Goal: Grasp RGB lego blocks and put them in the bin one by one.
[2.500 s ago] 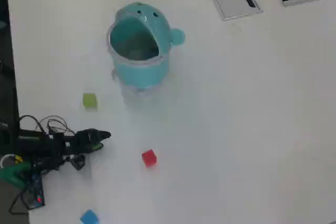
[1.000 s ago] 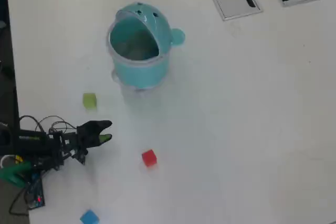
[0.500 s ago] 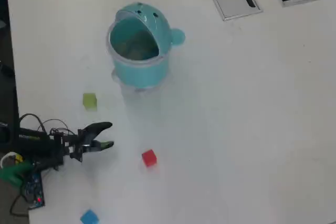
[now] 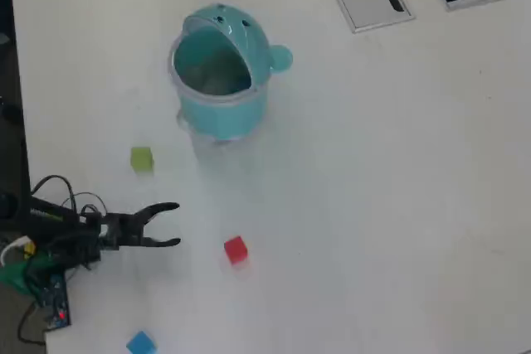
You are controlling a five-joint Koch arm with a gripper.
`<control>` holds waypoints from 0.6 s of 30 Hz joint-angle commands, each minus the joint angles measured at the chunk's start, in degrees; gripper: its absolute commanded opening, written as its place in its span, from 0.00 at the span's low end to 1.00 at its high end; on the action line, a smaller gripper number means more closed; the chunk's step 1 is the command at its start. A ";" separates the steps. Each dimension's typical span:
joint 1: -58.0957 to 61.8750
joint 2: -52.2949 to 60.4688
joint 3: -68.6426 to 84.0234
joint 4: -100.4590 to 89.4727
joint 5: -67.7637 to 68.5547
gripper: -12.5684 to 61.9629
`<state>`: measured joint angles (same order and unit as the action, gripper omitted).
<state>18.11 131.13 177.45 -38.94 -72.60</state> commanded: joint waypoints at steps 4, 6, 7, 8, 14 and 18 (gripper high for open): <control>0.53 3.43 -2.20 -1.76 -8.09 0.61; -0.09 3.25 -4.48 2.20 -10.20 0.61; -0.70 3.25 -5.45 3.52 -11.16 0.61; -1.23 3.08 -6.33 4.66 -12.04 0.60; -4.48 0.62 -10.46 8.61 -17.75 0.59; -3.87 -5.63 -17.23 10.46 -19.86 0.59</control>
<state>14.06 126.65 164.44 -28.21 -90.53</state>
